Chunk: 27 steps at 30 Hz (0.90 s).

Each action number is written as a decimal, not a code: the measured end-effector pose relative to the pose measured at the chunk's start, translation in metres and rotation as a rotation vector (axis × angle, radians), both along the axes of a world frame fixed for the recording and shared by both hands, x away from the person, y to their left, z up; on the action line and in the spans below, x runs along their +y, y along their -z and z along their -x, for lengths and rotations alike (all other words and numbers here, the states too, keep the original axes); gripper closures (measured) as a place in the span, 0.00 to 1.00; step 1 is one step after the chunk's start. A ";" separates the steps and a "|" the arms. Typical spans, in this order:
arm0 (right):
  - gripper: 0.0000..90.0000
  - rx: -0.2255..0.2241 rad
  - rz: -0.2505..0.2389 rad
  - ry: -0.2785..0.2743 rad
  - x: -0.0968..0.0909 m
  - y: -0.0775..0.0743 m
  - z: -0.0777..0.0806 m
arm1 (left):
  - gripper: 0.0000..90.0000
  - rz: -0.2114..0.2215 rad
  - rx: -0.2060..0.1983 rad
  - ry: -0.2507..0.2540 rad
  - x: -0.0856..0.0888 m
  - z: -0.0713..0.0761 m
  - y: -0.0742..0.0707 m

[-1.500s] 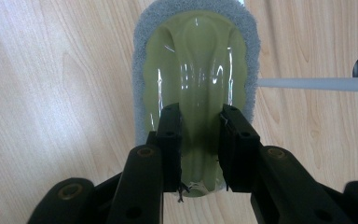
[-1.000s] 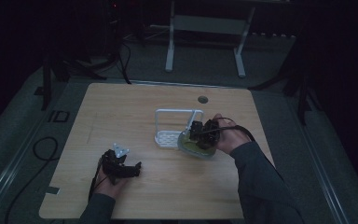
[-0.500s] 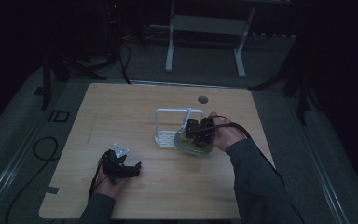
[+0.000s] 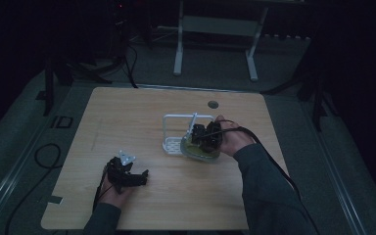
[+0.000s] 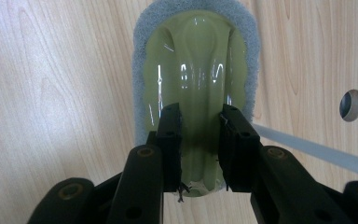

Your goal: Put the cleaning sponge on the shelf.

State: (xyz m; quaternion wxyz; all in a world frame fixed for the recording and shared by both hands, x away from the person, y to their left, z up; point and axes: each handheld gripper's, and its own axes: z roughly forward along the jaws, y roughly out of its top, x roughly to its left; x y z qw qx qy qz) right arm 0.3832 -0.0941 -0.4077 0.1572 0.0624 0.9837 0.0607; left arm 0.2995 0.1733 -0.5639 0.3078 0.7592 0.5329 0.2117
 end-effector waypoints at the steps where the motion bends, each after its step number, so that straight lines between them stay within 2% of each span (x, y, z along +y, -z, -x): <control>1: 0.80 -0.002 0.000 0.000 0.001 0.000 0.000 | 0.04 0.000 0.000 0.000 0.000 0.000 0.000; 6: 0.80 -0.009 0.012 -0.013 0.004 0.001 -0.002 | 0.04 0.000 0.000 0.000 0.000 0.000 0.000; 21: 0.80 -0.003 -0.004 -0.027 0.008 0.001 -0.005 | 0.04 0.000 0.000 0.000 0.000 0.000 0.000; 27: 0.80 -0.021 0.019 -0.057 0.018 -0.001 0.001 | 0.04 0.000 0.000 0.000 0.000 0.000 0.000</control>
